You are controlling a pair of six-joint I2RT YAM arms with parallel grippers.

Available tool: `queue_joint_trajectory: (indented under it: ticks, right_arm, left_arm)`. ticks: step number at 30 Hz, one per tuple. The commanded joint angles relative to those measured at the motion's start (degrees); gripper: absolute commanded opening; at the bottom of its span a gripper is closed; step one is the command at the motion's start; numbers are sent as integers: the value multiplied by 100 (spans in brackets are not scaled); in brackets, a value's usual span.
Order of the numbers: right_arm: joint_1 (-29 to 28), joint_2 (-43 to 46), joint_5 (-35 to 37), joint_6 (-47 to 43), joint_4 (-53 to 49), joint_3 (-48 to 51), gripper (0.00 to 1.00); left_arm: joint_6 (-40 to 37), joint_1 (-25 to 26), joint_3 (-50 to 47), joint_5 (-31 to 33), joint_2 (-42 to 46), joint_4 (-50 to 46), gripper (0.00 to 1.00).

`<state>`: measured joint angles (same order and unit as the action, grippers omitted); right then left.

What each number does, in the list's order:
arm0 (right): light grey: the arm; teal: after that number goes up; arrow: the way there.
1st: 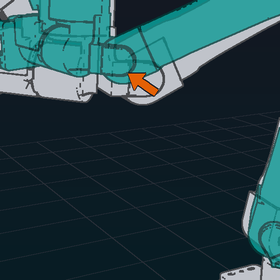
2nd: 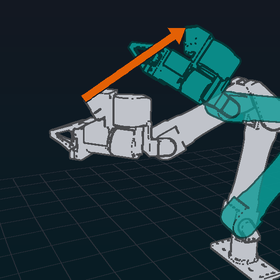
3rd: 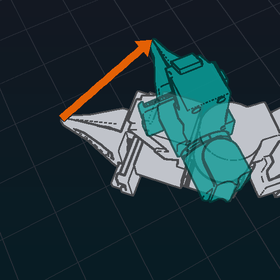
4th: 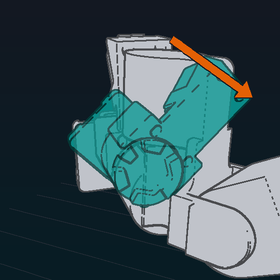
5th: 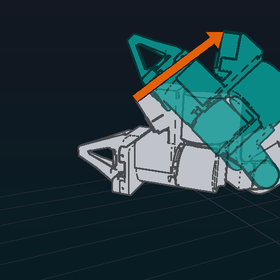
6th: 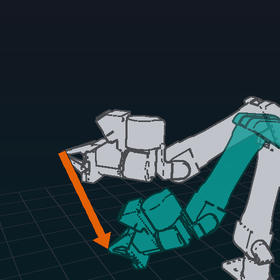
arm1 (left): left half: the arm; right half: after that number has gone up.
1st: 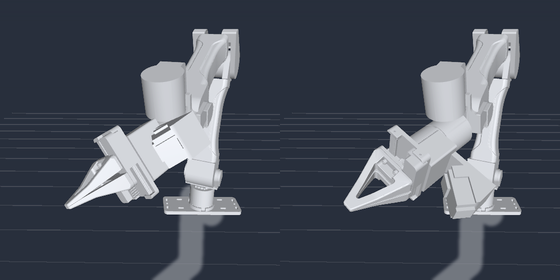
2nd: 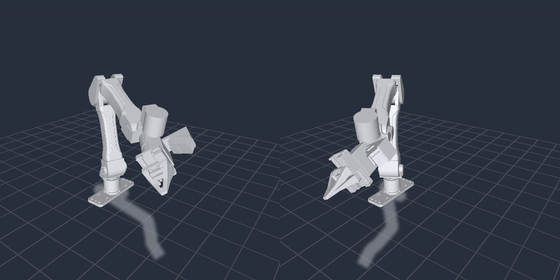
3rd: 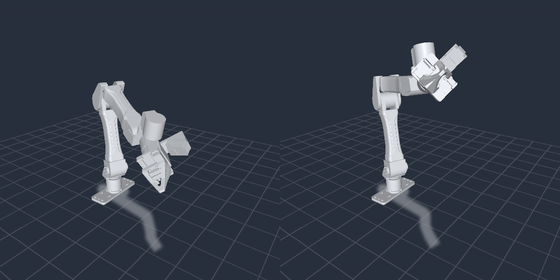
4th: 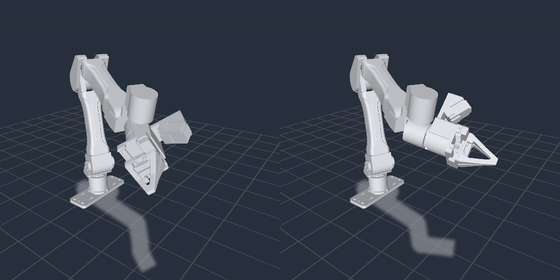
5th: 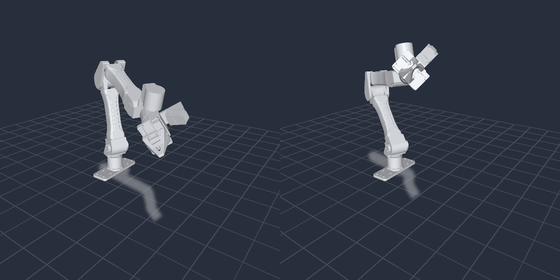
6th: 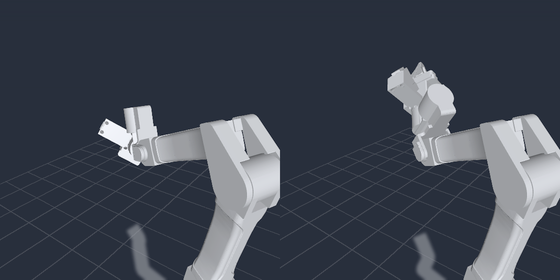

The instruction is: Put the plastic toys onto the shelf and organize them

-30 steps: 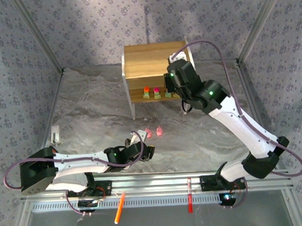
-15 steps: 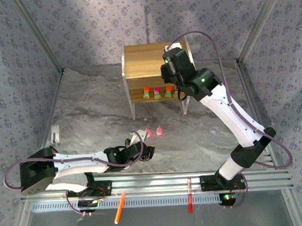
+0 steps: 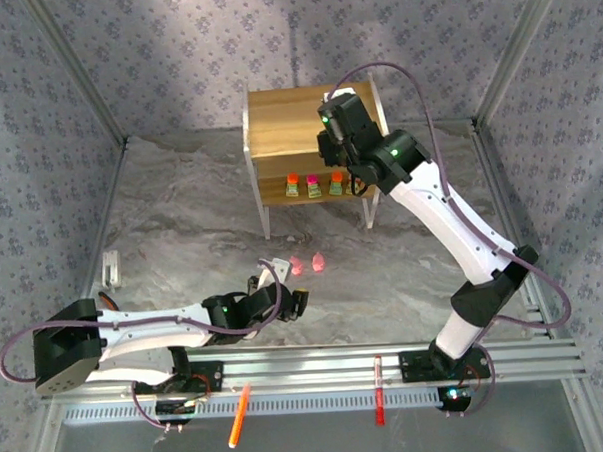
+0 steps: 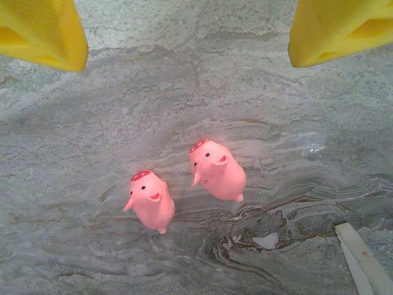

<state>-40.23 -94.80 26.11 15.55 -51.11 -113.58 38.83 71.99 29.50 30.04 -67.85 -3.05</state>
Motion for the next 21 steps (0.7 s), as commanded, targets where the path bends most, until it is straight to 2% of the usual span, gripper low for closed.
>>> queue_joint_trajectory:
  ticks: [1,11,21]
  right_arm:
    - [49,-54,-42,-52,-88,-200,32]
    - [145,-176,-103,-52,-60,-217,34]
    - [173,-232,-148,-52,-68,-279,40]
  left_arm:
    - [-7,-28,-36,160,120,-77,85]
    - [19,-34,-58,158,129,-91,85]
    - [33,-28,-84,156,121,-82,85]
